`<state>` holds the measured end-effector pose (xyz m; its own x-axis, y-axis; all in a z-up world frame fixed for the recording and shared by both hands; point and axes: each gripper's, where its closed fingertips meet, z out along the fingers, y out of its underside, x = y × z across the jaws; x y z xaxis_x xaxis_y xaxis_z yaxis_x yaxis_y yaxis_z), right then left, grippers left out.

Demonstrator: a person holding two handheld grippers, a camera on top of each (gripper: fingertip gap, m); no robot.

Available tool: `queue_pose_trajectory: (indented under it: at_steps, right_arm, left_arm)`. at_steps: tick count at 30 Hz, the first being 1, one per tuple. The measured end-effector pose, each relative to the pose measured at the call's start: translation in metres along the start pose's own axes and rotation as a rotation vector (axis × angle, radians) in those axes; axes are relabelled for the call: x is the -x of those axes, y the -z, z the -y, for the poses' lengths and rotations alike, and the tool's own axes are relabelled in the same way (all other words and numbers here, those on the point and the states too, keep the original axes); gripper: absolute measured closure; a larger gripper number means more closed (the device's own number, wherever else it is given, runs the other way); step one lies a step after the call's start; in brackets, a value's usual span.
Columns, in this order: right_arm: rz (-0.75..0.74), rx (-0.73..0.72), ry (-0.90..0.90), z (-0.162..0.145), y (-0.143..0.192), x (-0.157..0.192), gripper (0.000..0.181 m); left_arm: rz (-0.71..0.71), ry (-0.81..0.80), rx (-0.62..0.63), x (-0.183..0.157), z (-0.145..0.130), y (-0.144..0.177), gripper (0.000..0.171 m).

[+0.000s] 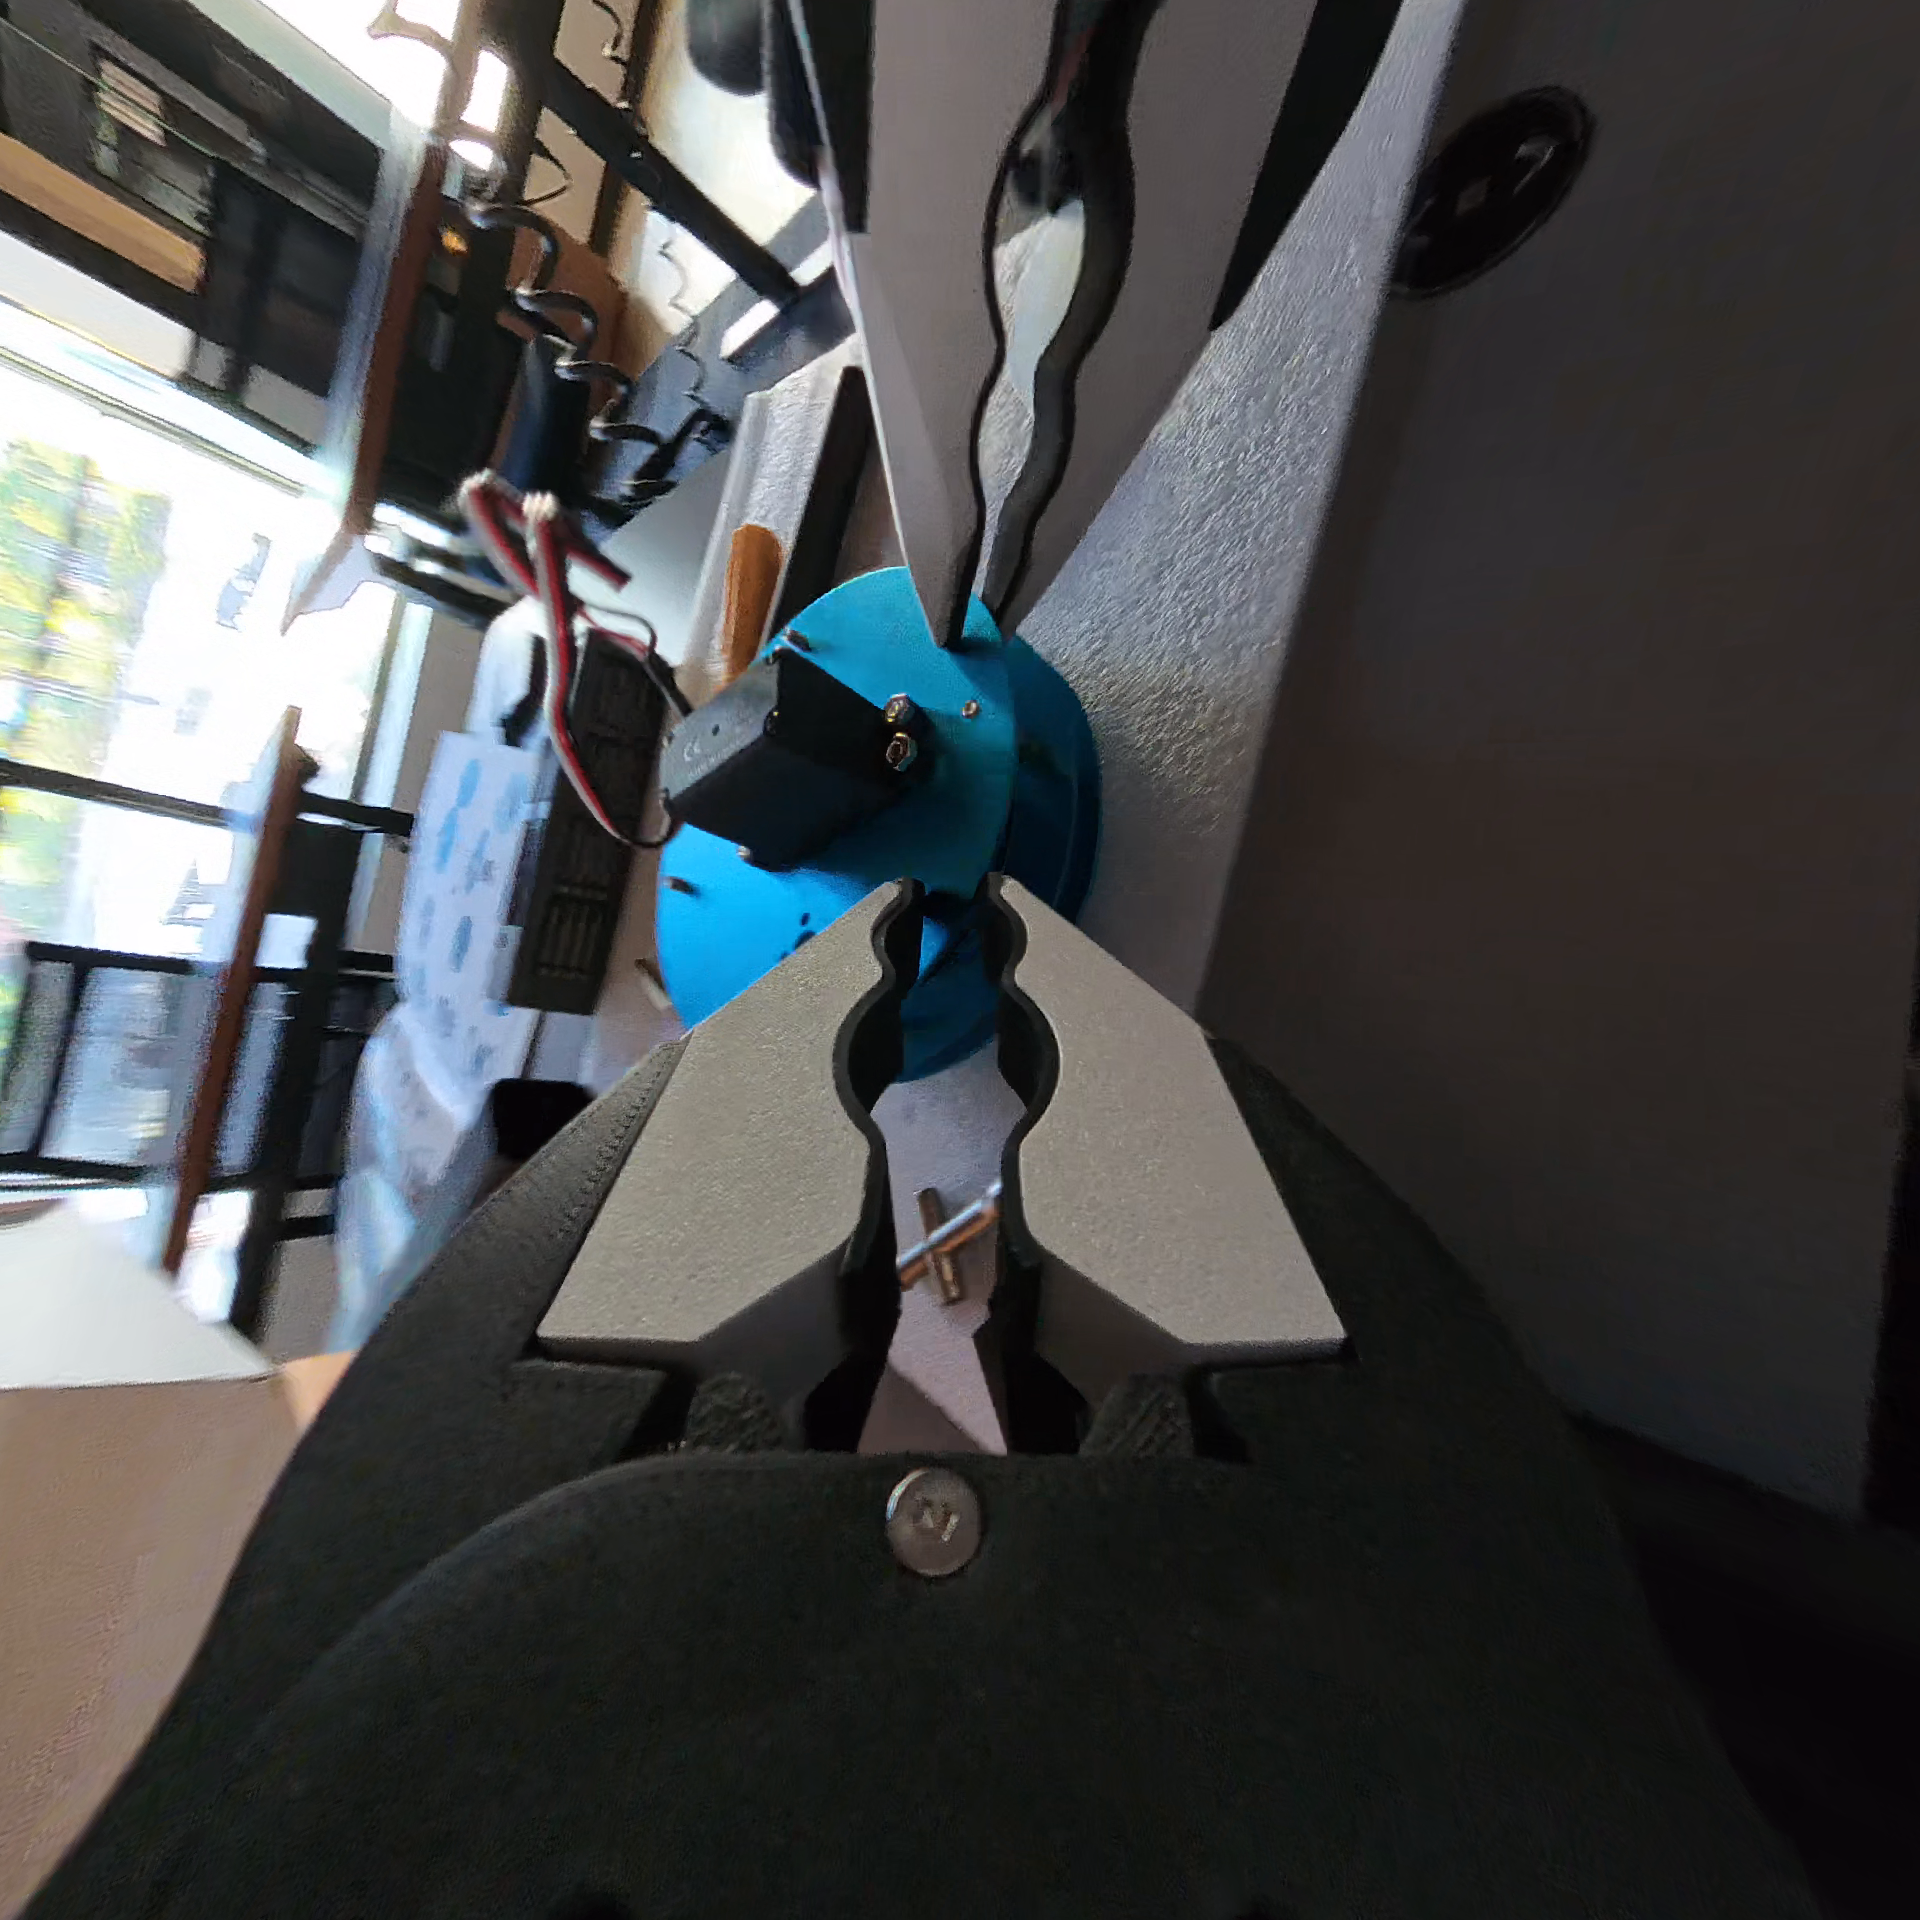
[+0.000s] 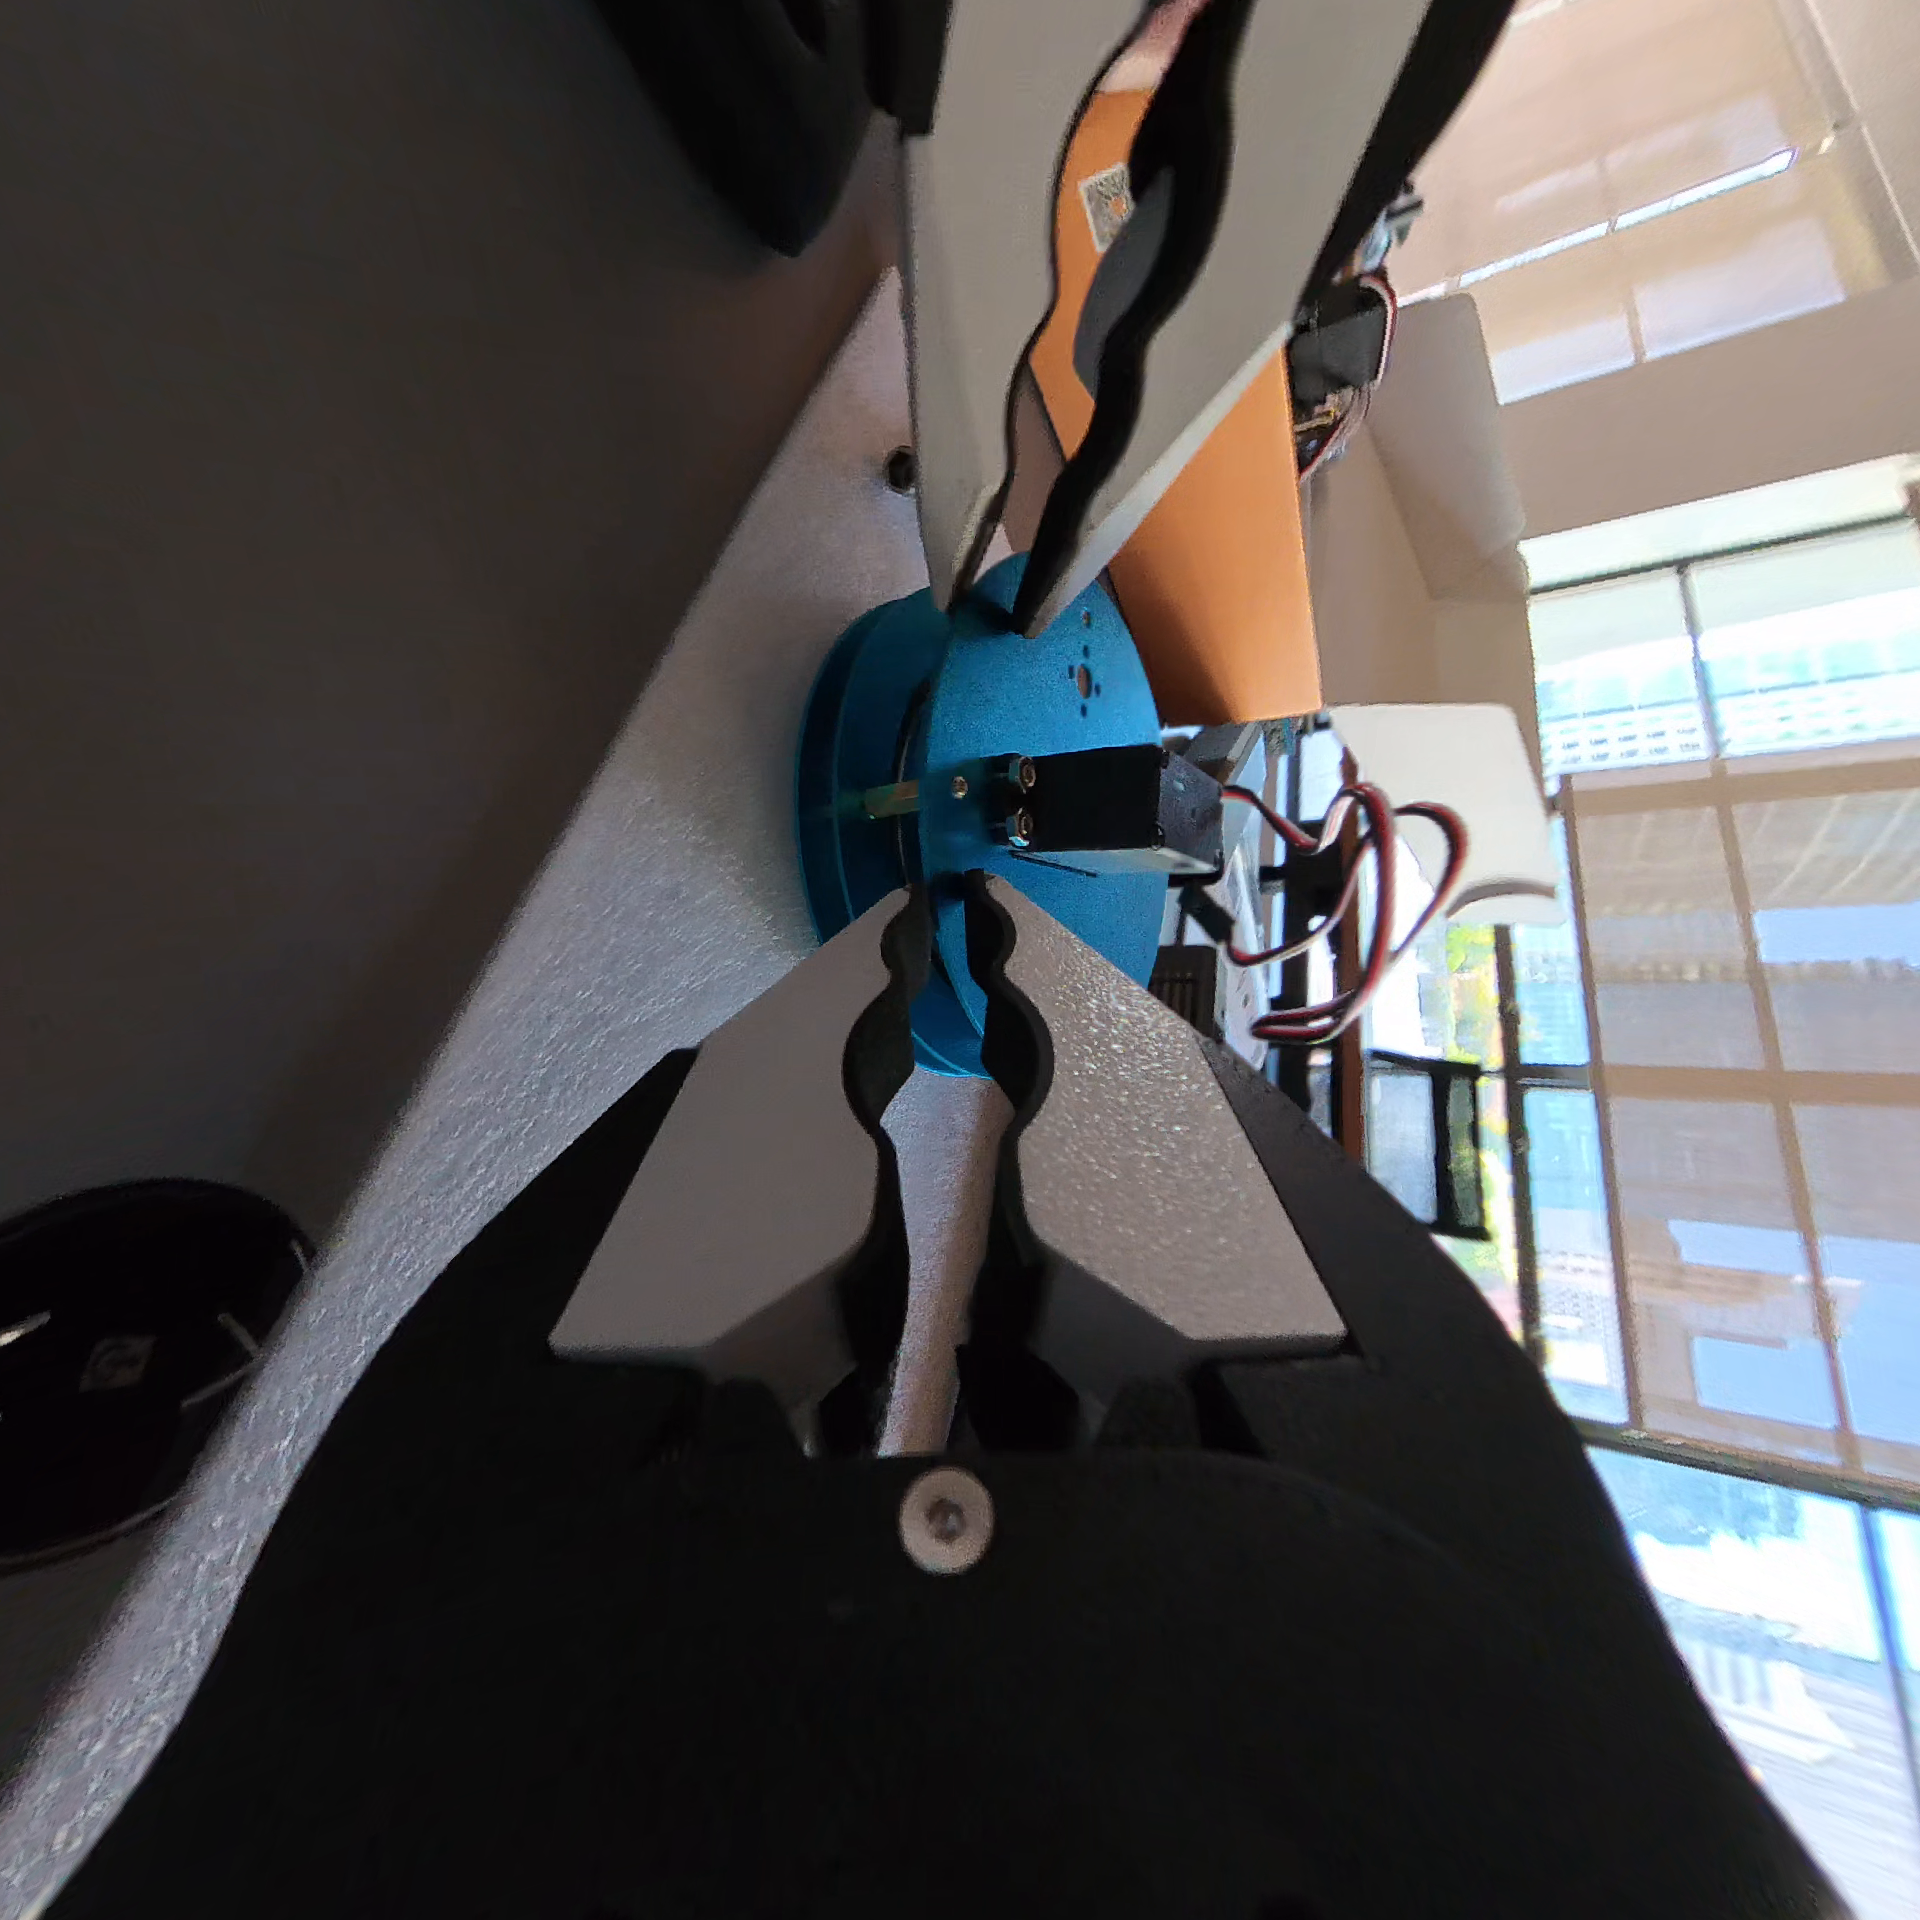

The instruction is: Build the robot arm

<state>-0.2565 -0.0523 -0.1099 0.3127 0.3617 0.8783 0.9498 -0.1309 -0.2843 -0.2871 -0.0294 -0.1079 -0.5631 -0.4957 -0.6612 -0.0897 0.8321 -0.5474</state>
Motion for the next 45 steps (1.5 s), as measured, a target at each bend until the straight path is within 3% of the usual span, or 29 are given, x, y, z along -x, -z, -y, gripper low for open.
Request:
queue_pose_trajectory:
  at_steps: [4,9,11,13,19,21,24,26,28,30,34,38,42,45]
  right_arm:
    - [-0.070,0.026,0.165,-0.003,-0.003,-0.004,0.177]
    - [-0.020,0.030,0.064,-0.003,-0.003,-0.007,0.176]
    - [0.005,0.016,-0.024,-0.004,-0.001,-0.008,0.169]
    - [0.026,-0.032,-0.158,-0.005,0.004,-0.013,0.159]
    - [0.161,-0.098,-0.537,-0.036,0.004,-0.026,0.125]
    - [0.239,-0.121,-0.671,-0.037,-0.002,-0.028,0.127]
    - [0.380,-0.161,-0.903,-0.038,-0.007,-0.029,0.124]
    - [0.451,-0.216,-0.997,-0.034,-0.006,-0.029,0.126]
    - [0.458,-0.223,-1.023,-0.035,-0.006,-0.029,0.124]
    - [0.441,-0.195,-1.158,-0.045,-0.007,-0.034,0.124]
    - [0.531,-0.170,-1.685,-0.061,0.002,-0.039,0.139]
    - [0.590,-0.134,-1.858,-0.066,-0.001,-0.030,0.152]
    - [0.692,-0.138,-1.991,-0.061,-0.010,-0.025,0.156]
    - [0.756,-0.159,-2.059,-0.059,-0.013,-0.022,0.163]
  left_arm:
    - [-0.053,0.116,-0.010,0.001,-0.001,-0.001,0.159]
    - [-0.056,0.356,-0.114,0.015,0.003,0.009,0.161]
    - [-0.040,0.496,-0.169,0.028,0.004,0.019,0.160]
    - [-0.039,0.553,-0.161,0.034,-0.003,0.025,0.150]
    - [-0.034,0.293,0.024,0.024,-0.036,0.014,0.124]
    - [-0.061,0.325,0.016,0.025,-0.035,0.008,0.122]
    - [-0.161,0.509,-0.041,0.023,-0.030,0.001,0.117]
    - [-0.158,0.530,-0.044,0.026,-0.035,0.002,0.128]
    - [-0.146,0.527,-0.047,0.027,-0.033,0.002,0.129]
    - [-0.160,0.561,-0.063,0.027,-0.028,0.004,0.127]
    - [-0.259,0.949,-0.093,0.038,-0.029,0.019,0.134]
    - [-0.277,1.389,-0.224,0.064,-0.036,0.037,0.168]
    - [-0.171,1.508,-0.123,0.060,-0.062,0.026,0.169]
    - [-0.219,1.550,-0.112,0.053,-0.054,0.018,0.165]
